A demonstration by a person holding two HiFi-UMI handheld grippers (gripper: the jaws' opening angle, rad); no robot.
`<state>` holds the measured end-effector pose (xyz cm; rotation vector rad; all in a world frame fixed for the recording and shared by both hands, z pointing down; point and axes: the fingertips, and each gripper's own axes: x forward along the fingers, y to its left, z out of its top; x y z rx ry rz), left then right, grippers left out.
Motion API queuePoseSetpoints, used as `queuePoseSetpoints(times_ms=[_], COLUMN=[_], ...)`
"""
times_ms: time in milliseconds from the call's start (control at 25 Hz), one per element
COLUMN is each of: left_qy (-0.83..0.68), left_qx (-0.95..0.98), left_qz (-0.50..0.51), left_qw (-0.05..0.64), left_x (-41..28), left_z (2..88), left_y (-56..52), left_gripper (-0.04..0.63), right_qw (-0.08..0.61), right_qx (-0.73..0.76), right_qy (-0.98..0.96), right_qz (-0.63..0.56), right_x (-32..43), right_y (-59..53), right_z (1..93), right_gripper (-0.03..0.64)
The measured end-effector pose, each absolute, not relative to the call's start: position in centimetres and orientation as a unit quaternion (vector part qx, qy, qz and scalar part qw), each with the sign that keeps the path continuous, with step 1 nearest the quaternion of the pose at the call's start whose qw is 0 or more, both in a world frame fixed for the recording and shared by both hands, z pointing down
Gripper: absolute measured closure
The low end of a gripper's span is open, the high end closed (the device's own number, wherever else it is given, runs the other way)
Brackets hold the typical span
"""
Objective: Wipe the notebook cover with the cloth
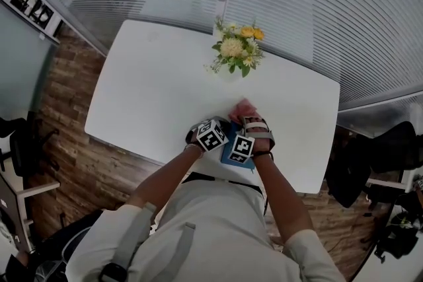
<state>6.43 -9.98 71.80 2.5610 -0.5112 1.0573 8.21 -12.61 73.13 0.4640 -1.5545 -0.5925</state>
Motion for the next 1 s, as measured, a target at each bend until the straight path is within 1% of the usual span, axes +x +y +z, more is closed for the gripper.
queuePoseSetpoints(times_ms=[1000], left_qy=[-0.177], left_qx=[0.896], left_qz=[0.373], left_qw=[0.165], left_x=[6.4], left_z=[72.0], left_y=[-10.1], left_gripper=[0.594], right_qw=[0.655], right_qx=[0.202], right_qy=[-0.679], right_qz=[-0.263], right_x=[8.4], right_y=[-10.4], right_z=[73.3], right_gripper=[0.611])
